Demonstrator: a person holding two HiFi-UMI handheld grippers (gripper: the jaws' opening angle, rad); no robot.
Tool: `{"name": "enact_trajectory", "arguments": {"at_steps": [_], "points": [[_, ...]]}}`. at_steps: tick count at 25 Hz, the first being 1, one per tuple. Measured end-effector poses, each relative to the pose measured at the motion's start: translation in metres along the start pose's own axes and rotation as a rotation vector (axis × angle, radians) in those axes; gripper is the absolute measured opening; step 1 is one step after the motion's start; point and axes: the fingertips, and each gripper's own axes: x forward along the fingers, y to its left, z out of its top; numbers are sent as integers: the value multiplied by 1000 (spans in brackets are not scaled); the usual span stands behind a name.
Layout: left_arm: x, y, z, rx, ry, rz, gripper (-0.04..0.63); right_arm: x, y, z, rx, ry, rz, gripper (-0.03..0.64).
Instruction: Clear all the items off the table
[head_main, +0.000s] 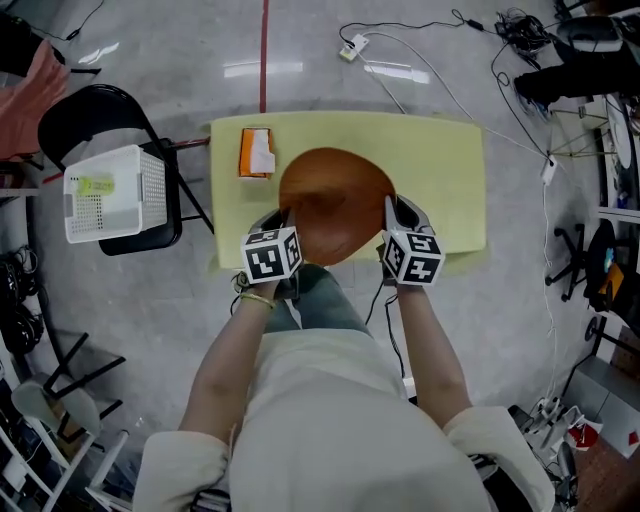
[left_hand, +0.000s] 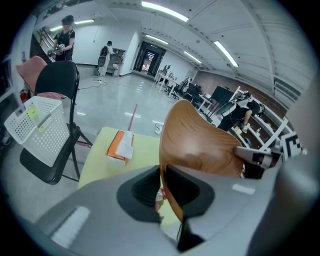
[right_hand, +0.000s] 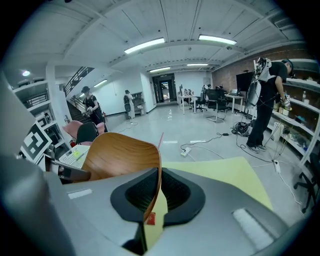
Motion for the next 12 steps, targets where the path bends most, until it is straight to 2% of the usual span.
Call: {"name": "enact_trajectory", "arguments": {"at_steps": [12], "points": [[-75, 66, -5, -74, -60, 39, 41, -18, 94, 11, -72, -26, 94, 20]]}}
